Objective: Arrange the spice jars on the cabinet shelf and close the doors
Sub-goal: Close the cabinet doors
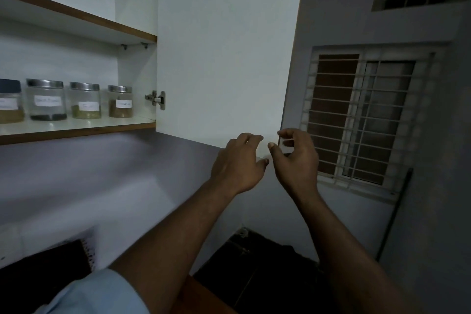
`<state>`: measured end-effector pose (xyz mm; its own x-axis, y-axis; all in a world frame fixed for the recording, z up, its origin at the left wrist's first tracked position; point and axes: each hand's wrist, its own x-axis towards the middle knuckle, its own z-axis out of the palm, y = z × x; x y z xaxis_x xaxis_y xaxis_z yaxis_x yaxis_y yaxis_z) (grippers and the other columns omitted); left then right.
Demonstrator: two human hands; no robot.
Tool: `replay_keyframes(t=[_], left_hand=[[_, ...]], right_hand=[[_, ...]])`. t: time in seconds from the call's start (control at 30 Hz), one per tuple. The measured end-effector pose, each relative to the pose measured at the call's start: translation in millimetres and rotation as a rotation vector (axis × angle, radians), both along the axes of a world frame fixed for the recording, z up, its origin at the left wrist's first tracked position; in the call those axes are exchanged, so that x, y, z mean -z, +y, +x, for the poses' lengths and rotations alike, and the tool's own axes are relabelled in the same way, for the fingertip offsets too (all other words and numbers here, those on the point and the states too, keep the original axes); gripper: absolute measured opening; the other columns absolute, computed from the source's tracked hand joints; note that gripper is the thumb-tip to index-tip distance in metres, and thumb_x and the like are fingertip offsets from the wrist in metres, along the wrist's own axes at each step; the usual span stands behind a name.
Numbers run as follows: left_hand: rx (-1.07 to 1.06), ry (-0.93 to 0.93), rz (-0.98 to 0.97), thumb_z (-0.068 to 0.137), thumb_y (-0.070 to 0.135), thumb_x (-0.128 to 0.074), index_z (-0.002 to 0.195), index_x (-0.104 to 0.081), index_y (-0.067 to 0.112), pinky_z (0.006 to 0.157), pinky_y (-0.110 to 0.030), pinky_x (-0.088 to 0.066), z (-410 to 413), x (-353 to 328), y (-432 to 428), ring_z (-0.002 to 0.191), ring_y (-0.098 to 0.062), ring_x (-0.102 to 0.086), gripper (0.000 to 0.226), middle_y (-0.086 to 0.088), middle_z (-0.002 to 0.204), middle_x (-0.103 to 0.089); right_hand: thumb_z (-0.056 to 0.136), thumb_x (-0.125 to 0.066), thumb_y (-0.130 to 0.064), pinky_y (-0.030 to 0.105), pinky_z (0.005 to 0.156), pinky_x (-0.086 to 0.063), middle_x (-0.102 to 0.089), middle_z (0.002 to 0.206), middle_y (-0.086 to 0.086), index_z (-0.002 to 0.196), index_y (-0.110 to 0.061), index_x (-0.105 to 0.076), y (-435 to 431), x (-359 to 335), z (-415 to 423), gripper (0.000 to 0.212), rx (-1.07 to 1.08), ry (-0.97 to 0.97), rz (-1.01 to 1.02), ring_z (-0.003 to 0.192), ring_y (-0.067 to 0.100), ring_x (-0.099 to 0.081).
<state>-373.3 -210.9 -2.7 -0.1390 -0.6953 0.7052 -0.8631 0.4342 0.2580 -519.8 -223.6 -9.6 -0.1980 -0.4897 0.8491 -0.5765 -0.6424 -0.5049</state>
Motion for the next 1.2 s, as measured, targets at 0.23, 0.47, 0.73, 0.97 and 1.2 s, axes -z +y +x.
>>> replay_keyframes(t=[0.23,0.47,0.73,0.97,1.2], left_hand=[[-0.025,0.015,0.014,0.094,0.035,-0.064,0.154,-0.038,0.024,0.106,-0.044,-0.047,-5.0,-5.7,-7.5,0.136,-0.024,-0.044,0.065,-0.001,0.156,-0.039],[0.026,0.130,-0.043,0.106,0.032,-0.047,0.153,-0.040,0.021,0.109,-0.038,-0.043,8.1,-10.7,-2.3,0.136,-0.022,-0.046,0.050,-0.003,0.154,-0.043],[0.011,0.474,-0.268,0.093,0.069,-0.046,0.146,-0.048,0.025,0.097,-0.040,-0.054,44.7,-43.7,33.4,0.126,-0.014,-0.053,0.069,0.002,0.145,-0.048],[-0.135,0.508,-0.430,0.084,0.063,-0.065,0.141,-0.050,0.027,0.087,-0.027,-0.052,107.4,-61.2,84.5,0.118,-0.011,-0.056,0.069,0.005,0.136,-0.054],[-0.298,0.459,-0.499,0.090,0.050,-0.067,0.122,-0.062,0.024,0.076,-0.031,-0.058,190.1,-58.4,137.2,0.090,-0.005,-0.065,0.042,0.010,0.110,-0.068]], right_hand=[[0.087,-0.078,-0.029,0.028,0.091,-0.052,-0.060,0.141,0.000,0.151,-0.028,-0.035,-41.6,-8.6,-1.2,0.078,-0.192,-0.004,0.309,0.118,0.018,-0.063],[0.091,-0.073,-0.030,0.028,0.084,-0.060,-0.065,0.111,-0.019,0.132,-0.030,-0.054,-34.8,1.0,11.2,0.045,-0.084,-0.088,0.180,0.094,0.004,-0.067],[0.087,-0.077,-0.035,0.019,0.062,-0.057,-0.070,0.089,-0.011,0.104,-0.015,-0.065,16.4,0.0,54.9,0.029,-0.411,-0.089,-0.115,0.075,0.007,-0.070],[0.084,-0.075,-0.033,0.034,0.058,-0.057,-0.064,0.088,-0.006,0.102,-0.016,-0.058,48.4,-1.9,148.9,0.030,-0.585,0.038,-0.297,0.074,0.013,-0.065],[0.080,-0.075,-0.050,0.034,0.075,-0.057,-0.056,0.112,-0.012,0.115,-0.024,-0.054,72.9,4.7,254.3,0.048,-0.574,0.005,-0.283,0.097,0.011,-0.060]])
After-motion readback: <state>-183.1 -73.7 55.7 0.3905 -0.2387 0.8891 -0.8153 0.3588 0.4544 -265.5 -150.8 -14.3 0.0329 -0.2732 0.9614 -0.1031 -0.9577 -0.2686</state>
